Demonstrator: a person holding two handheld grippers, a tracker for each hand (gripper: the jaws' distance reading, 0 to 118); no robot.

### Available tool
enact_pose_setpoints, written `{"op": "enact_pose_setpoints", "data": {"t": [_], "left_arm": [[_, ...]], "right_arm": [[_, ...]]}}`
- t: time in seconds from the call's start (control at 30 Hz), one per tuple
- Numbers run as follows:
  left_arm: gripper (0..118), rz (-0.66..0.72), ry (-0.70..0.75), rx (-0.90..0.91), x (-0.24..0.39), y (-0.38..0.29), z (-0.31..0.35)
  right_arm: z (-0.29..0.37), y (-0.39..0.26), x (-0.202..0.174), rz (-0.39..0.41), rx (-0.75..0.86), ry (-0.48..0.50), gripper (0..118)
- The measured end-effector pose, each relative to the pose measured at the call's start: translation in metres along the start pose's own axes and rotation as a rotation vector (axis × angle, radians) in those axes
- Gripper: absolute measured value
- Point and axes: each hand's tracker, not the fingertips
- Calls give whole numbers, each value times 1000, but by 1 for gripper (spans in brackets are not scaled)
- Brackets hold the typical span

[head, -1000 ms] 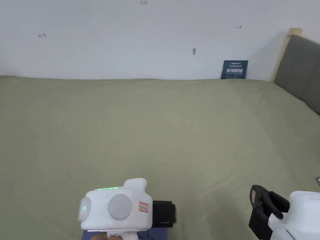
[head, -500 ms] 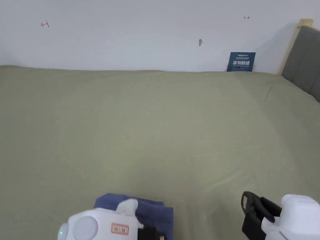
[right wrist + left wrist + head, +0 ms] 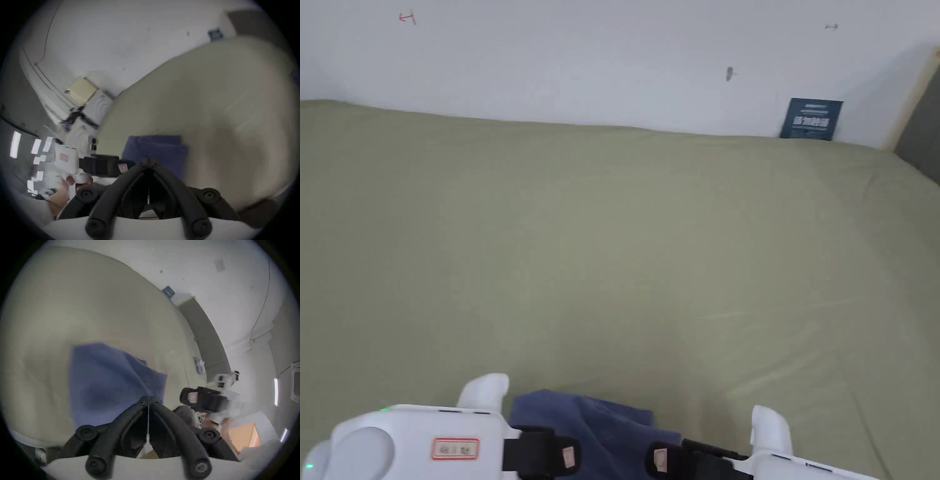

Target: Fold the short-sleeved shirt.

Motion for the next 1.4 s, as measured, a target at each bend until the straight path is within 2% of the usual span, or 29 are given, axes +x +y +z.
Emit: {"op": "enact_pose_setpoints", "data": {"t": [0.1, 0.2, 0.23, 0.3, 0.33, 0.37, 0.4, 0.43, 0.47, 0.57, 0.63, 0.7, 0.73, 0.77, 0.8, 0.83, 0.87, 0.9, 0.97, 1.07, 1.17, 1.27, 1.4], "left_arm": [[0, 25, 60, 27, -29, 14, 21], [0, 53, 97, -4, -56, 26, 22], [0, 54, 89, -6, -62, 27, 22], [1, 65, 41, -36, -78, 30, 20], [2, 63, -11, -36, -83, 31, 19], [17, 55, -48, -50, -87, 32, 17], [49, 74, -86, -78, -93, 34, 10], [90, 103, -125, -117, -100, 35, 1], [118, 123, -152, -140, -103, 34, -11], [117, 198, -238, -213, -111, 33, -43], [117, 157, -303, -220, -107, 30, -65], [114, 177, -314, -211, -100, 33, -74], [106, 184, -315, -222, -97, 35, -76], [76, 167, -286, -223, -94, 36, -75], [36, 94, -179, -217, -93, 37, -72], [30, 38, -72, -226, -95, 38, -70], [30, 79, -115, -239, -97, 36, -70], [30, 156, -224, -236, -102, 37, -67], [30, 104, -175, -225, -97, 40, -59], [30, 128, -197, -188, -107, 51, -28], [30, 116, -121, -126, -133, 71, 29], [30, 150, -19, -76, -186, 100, 102], [30, 180, 150, -36, -242, 137, 190]], "right_arm": [[-43, 13, 30, -65, -113, 98, 2], [-70, 23, 79, -186, -226, 141, 2], [-72, 24, 95, -226, -230, 161, 2], [-67, 26, 116, -339, -221, 311, 2], [-63, 28, 114, -317, -217, 274, 2], [-62, 29, 113, -299, -218, 262, 2], [-62, 29, 111, -285, -234, 269, 2], [-63, 29, 110, -278, -240, 266, 2], [-64, 29, 111, -283, -236, 264, 2], [-61, 28, 110, -296, -230, 280, 2], [-62, 29, 110, -313, -222, 291, 2], [-62, 30, 109, -322, -219, 294, 2], [-61, 32, 106, -323, -216, 290, 2], [-60, 33, 104, -322, -213, 280, 2], [-58, 35, 99, -312, -213, 254, 2], [-55, 37, 93, -273, -201, 217, 2], [-51, 39, 86, -244, -186, 194, 2], [-46, 42, 77, -211, -166, 153, 2], [-36, 44, 63, -157, -111, 112, 2], [-16, 47, 39, -105, -50, 98, 2], [-3, 50, 22, -68, -19, 92, 2], [1, 53, 11, -43, 4, 88, 2], [3, 59, 3, 4, 30, 39, 2]]}}
